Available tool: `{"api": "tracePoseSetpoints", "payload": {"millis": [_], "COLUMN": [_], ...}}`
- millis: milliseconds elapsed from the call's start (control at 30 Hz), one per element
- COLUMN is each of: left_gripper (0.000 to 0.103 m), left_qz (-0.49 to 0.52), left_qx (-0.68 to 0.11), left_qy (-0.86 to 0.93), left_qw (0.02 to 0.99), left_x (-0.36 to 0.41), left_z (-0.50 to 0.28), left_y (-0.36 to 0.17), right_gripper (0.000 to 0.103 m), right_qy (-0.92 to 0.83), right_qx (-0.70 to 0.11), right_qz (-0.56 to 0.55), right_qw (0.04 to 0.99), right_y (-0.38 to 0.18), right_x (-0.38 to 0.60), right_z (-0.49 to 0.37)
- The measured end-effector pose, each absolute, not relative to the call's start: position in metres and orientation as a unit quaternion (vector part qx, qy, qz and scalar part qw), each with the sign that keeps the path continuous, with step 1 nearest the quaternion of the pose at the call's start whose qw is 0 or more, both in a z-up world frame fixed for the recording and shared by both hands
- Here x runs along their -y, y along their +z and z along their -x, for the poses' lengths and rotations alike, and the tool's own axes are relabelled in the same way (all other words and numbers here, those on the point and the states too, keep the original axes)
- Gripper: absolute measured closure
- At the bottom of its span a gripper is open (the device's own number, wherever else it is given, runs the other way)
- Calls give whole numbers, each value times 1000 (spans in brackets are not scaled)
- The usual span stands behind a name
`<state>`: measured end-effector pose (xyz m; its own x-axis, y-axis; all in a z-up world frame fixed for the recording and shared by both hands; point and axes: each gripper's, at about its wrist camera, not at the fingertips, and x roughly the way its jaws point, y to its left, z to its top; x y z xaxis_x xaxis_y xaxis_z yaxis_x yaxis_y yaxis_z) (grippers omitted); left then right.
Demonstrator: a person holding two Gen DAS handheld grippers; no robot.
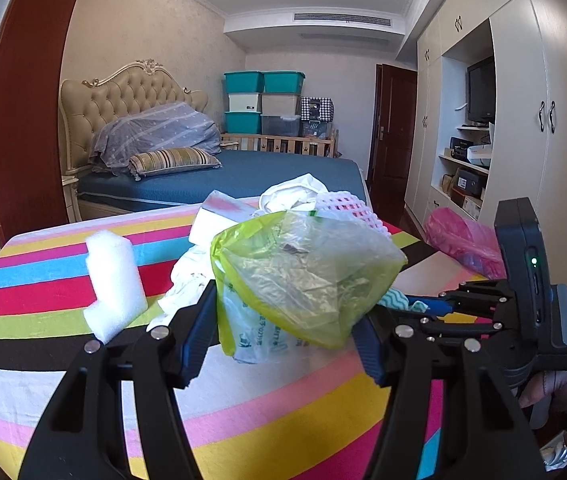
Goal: Collect trash
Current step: 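Grasp the green-white cloth with the right tool while the left tool holds the green bag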
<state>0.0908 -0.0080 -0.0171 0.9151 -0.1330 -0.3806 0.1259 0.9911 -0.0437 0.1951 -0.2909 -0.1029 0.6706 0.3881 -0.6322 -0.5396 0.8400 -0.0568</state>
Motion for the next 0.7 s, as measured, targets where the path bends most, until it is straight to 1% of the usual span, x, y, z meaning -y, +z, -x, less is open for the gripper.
{"api": "tracePoseSetpoints", "payload": {"millis": [133,400,700], "left_gripper": [43,43,43], "left_qz": [4,1,-3], "left_qx": [-194,-192,-190], "left_qy": [-67,-64,-61], "left_qw": [979,979,980], "left_x": [10,9,11], "left_z": [-91,-89,-87], "left_y": [-18,-21,-24], "right_gripper": [87,88,88], "right_qy": [256,254,257], "right_qx": [-297,-261,-251], "right_qz": [109,72,59], "right_qw": [913,928,931], "right_y": [-101,-92,-88], "right_x": [295,309,314], "right_z": [-191,-186,-182]}}
